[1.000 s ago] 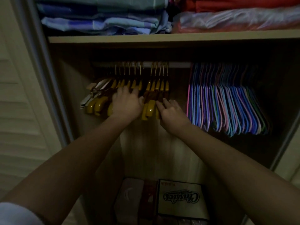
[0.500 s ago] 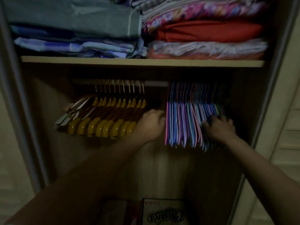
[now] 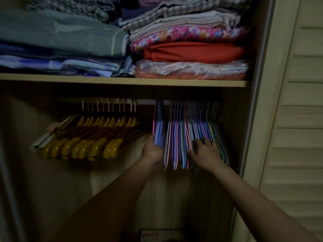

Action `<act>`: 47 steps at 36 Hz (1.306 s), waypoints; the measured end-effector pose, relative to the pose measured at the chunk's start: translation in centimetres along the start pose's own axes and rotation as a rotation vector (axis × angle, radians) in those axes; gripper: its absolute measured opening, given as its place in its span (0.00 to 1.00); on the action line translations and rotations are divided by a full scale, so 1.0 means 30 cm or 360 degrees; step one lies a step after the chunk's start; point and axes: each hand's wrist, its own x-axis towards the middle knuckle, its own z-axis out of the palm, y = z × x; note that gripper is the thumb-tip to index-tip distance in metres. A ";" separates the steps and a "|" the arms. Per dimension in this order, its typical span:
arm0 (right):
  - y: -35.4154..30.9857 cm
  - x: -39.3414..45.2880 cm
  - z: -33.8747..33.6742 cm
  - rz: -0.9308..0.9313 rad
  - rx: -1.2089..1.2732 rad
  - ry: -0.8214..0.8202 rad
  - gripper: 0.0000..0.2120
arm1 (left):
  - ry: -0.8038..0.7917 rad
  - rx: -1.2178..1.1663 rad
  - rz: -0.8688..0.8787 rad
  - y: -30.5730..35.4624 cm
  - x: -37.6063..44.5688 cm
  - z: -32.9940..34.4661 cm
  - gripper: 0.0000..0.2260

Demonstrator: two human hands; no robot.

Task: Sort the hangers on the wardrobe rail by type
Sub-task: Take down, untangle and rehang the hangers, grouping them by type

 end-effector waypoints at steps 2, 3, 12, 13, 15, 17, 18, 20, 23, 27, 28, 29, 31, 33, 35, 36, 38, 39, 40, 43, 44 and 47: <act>-0.010 -0.007 0.008 0.0001 -0.0004 0.0013 0.31 | 0.0050 0.0121 -0.0009 -0.012 0.017 -0.033 0.22; -0.013 -0.004 0.016 0.0003 -0.0006 0.0029 0.32 | 0.0073 0.0154 -0.0018 -0.008 0.017 -0.049 0.21; -0.105 0.011 0.031 -0.0102 0.0125 0.0128 0.30 | 0.0226 0.0343 -0.0025 -0.054 0.081 -0.092 0.27; -0.114 0.016 0.033 -0.0139 0.0138 0.0128 0.27 | 0.0226 0.0357 -0.0023 -0.060 0.084 -0.095 0.28; -0.130 0.023 0.033 -0.0215 0.0152 0.0148 0.20 | 0.0215 0.0385 -0.0014 -0.047 0.073 -0.097 0.28; -0.142 0.026 0.032 -0.0271 0.0136 0.0163 0.16 | 0.0181 0.0445 -0.0001 -0.023 0.056 -0.094 0.29; -0.149 0.026 0.030 -0.0303 0.0128 0.0165 0.16 | 0.0156 0.0480 -0.0004 -0.005 0.041 -0.094 0.28; -0.160 0.024 0.023 -0.0343 0.0144 0.0137 0.15 | 0.0133 0.0585 0.0016 0.004 0.031 -0.090 0.26; -0.178 0.024 0.017 -0.0383 0.0212 0.0050 0.15 | 0.0112 0.0782 0.0050 0.025 0.020 -0.073 0.26; -0.175 0.034 0.007 -0.0466 0.0308 -0.0055 0.20 | 0.0031 0.1130 0.0125 0.075 -0.011 -0.043 0.23; -0.163 0.034 -0.002 -0.0478 0.0344 -0.0096 0.25 | 0.0025 0.1220 0.0156 0.089 -0.027 -0.035 0.23; -0.144 0.035 -0.008 -0.0468 0.0372 -0.0122 0.28 | 0.0001 0.1288 0.0176 0.092 -0.037 -0.028 0.23; -0.096 0.032 -0.024 -0.0383 0.0389 -0.0062 0.28 | -0.0086 0.1485 0.0281 0.090 -0.056 -0.020 0.24; -0.033 0.030 -0.035 -0.0154 0.0310 0.0098 0.26 | -0.0147 0.1684 0.0394 0.045 -0.035 -0.019 0.26; 0.030 0.022 -0.045 0.0122 0.0183 0.0132 0.27 | -0.0219 0.1941 0.0514 0.017 -0.022 -0.020 0.32; 0.054 0.017 -0.048 0.0226 0.0178 0.0077 0.30 | -0.0252 0.1936 0.0492 0.026 -0.029 -0.022 0.31; 0.088 0.000 -0.040 0.0296 0.0196 -0.0081 0.36 | -0.0344 0.1964 0.0501 0.022 -0.040 -0.021 0.25; 0.097 -0.005 -0.029 0.0296 0.0189 -0.0122 0.39 | -0.0366 0.1951 0.0530 0.012 -0.038 -0.023 0.25; 0.102 -0.011 -0.020 0.0300 0.0174 -0.0125 0.41 | -0.0366 0.1924 0.0521 0.008 -0.040 -0.026 0.26; 0.107 -0.014 0.002 0.0311 0.0122 -0.0014 0.40 | -0.0328 0.1832 0.0399 -0.029 -0.016 -0.034 0.39; 0.108 -0.010 0.005 0.0298 0.0100 0.0020 0.38 | -0.0324 0.1835 0.0355 -0.042 -0.009 -0.032 0.43; 0.099 0.000 -0.002 0.0234 -0.0010 0.0043 0.33 | -0.0316 0.1863 0.0323 -0.042 -0.017 -0.033 0.46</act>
